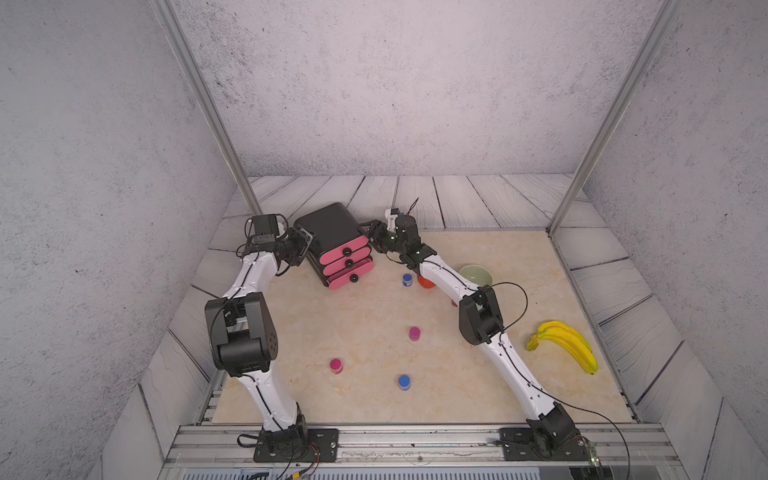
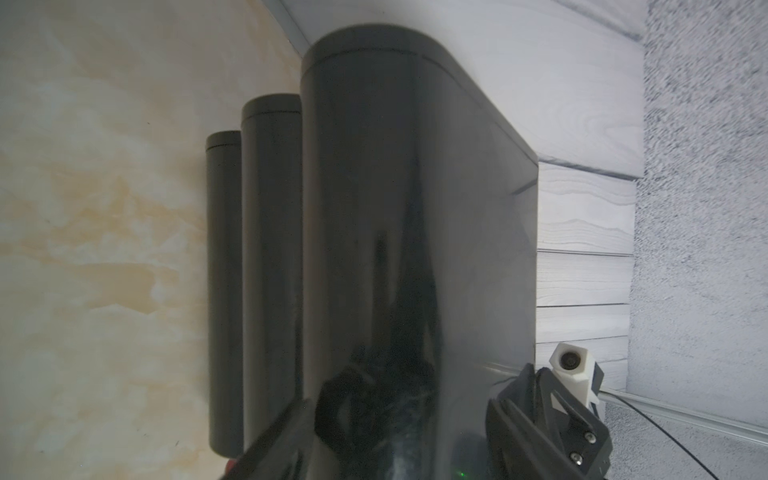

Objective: Put the paint cans in the drawer according to color
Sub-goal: Move the storage box to the center of the board.

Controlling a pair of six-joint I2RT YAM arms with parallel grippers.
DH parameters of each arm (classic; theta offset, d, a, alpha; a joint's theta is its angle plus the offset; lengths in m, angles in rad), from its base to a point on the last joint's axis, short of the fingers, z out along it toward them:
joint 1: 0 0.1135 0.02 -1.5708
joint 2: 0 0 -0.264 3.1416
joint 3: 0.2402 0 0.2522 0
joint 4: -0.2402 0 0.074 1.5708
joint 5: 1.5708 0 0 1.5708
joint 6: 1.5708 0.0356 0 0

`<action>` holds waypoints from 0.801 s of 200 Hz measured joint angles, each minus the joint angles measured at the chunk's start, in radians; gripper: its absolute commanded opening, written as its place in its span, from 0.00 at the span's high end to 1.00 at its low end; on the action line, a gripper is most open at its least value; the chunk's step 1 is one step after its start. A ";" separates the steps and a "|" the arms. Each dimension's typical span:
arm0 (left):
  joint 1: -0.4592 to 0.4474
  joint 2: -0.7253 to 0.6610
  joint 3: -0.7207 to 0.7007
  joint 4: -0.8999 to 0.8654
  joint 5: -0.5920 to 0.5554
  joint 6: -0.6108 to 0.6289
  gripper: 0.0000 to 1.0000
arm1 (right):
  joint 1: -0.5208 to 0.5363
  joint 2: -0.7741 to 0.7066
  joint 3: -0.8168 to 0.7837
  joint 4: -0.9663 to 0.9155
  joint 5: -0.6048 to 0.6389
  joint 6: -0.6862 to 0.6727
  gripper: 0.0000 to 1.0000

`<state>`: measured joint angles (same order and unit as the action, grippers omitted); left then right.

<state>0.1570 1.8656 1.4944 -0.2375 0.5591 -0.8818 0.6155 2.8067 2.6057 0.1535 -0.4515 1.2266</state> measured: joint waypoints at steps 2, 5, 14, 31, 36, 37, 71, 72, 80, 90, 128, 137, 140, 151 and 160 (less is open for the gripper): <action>0.000 0.001 0.000 -0.003 0.003 0.000 0.35 | -0.001 -0.002 -0.006 0.006 -0.001 0.000 0.41; 0.000 0.002 0.000 -0.006 0.005 0.004 0.35 | -0.001 -0.005 -0.014 0.015 -0.002 0.000 0.41; 0.000 0.004 0.000 -0.016 0.014 0.012 0.36 | -0.002 -0.015 -0.038 0.032 -0.003 0.000 0.43; -0.003 0.005 0.000 -0.043 0.030 0.024 0.36 | -0.005 -0.048 -0.093 0.050 -0.007 -0.004 0.44; -0.003 0.005 0.000 -0.047 0.035 0.028 0.36 | -0.005 -0.058 -0.110 0.053 -0.008 -0.006 0.44; -0.003 0.005 0.000 -0.048 0.036 0.028 0.36 | -0.005 -0.062 -0.116 0.054 -0.009 -0.008 0.44; -0.003 -0.012 -0.018 -0.059 0.057 0.047 0.37 | -0.006 -0.175 -0.298 0.084 -0.011 -0.015 0.45; -0.004 -0.013 -0.020 -0.061 0.058 0.048 0.37 | -0.006 -0.183 -0.309 0.085 -0.011 -0.015 0.45; -0.005 -0.025 -0.030 -0.071 0.060 0.055 0.37 | -0.005 -0.220 -0.369 0.091 -0.013 -0.014 0.45; -0.009 -0.046 -0.047 -0.085 0.060 0.066 0.37 | -0.004 -0.273 -0.451 0.103 -0.014 -0.011 0.45; -0.030 -0.159 -0.161 -0.132 0.067 0.098 0.37 | 0.010 -0.509 -0.825 0.185 0.021 -0.002 0.45; -0.038 -0.189 -0.190 -0.142 0.071 0.106 0.36 | 0.016 -0.567 -0.914 0.207 0.041 0.000 0.45; -0.041 -0.199 -0.200 -0.145 0.071 0.109 0.36 | 0.018 -0.584 -0.941 0.214 0.045 0.002 0.45; -0.053 -0.231 -0.231 -0.156 0.074 0.119 0.36 | 0.023 -0.648 -1.035 0.236 0.064 0.006 0.45; -0.066 -0.258 -0.256 -0.162 0.073 0.124 0.36 | 0.024 -0.686 -1.094 0.253 0.073 0.008 0.45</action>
<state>0.0914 1.6077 1.2381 -0.3992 0.6323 -0.7578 0.6395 2.1212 1.5120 0.4061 -0.3782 1.2343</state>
